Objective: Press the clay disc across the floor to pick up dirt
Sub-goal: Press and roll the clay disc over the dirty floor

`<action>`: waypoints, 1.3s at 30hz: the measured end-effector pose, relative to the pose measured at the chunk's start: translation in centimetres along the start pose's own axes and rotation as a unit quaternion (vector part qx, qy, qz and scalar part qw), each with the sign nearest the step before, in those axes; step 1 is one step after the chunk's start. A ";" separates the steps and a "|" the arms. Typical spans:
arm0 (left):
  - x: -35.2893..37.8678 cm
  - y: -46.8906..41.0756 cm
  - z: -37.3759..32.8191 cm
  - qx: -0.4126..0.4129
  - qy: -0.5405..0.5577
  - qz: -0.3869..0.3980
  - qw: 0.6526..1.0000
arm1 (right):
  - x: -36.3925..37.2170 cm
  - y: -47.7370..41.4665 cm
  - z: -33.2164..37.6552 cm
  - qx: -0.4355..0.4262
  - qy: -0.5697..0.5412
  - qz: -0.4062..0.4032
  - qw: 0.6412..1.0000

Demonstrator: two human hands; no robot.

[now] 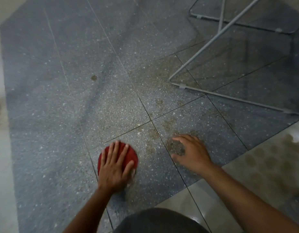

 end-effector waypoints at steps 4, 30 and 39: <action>-0.9 -8.8 -3.0 -0.124 0.015 -0.044 0.991 | 0.6 -0.3 -0.3 0.008 -0.006 0.005 1.000; 4.5 -10.0 -13.6 0.190 -0.051 0.080 0.977 | -2.6 -3.2 -6.0 0.128 -0.050 -0.012 0.990; 0.0 -12.5 -6.6 0.202 -0.067 0.103 0.972 | -2.2 -1.1 -8.3 0.176 -0.084 0.023 0.981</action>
Point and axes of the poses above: each hand's wrist, its own y-axis away from the middle knuckle, its own x-axis out of the palm, z = x × y, the point moved 6 cm from there along -y, towards the middle knuckle, and after that the axes turned 15 degrees about y, right-handed, at the moved point
